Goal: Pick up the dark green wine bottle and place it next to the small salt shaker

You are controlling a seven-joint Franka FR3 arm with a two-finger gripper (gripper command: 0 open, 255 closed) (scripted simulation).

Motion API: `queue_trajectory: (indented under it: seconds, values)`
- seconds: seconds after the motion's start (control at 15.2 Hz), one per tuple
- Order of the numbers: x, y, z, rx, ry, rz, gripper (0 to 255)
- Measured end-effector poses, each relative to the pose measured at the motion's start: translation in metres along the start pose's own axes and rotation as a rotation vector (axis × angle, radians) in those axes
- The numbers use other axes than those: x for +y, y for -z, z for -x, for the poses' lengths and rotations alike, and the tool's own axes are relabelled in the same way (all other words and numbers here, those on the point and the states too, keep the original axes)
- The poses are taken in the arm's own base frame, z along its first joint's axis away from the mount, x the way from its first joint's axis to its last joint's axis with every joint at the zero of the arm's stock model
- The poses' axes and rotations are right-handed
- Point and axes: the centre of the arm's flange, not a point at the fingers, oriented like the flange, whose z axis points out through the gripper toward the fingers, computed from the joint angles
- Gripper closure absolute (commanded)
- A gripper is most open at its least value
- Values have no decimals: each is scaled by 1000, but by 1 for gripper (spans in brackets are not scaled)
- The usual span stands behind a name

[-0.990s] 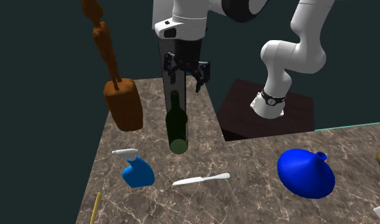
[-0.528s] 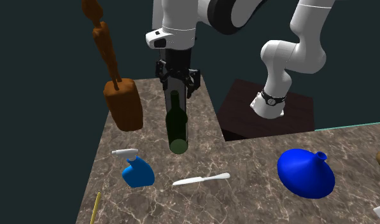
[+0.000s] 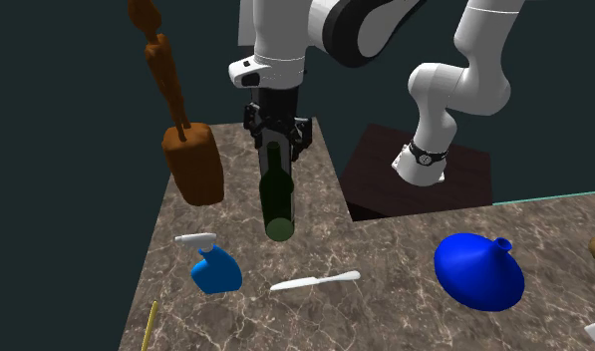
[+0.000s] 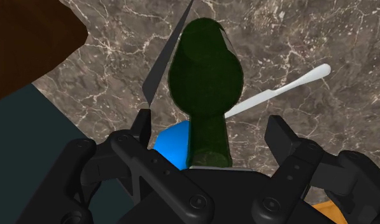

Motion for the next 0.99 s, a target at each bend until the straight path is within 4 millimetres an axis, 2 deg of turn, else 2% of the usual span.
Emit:
queue_trajectory:
  seconds: [0.07,0.13,0.79,0.99]
  values:
    - [0,0,0,0,0,0,0]
    - [0,0,0,0,0,0,255]
    - [0,0,0,1,0,0,255]
    - [1,10,-2,0,0,0,255]
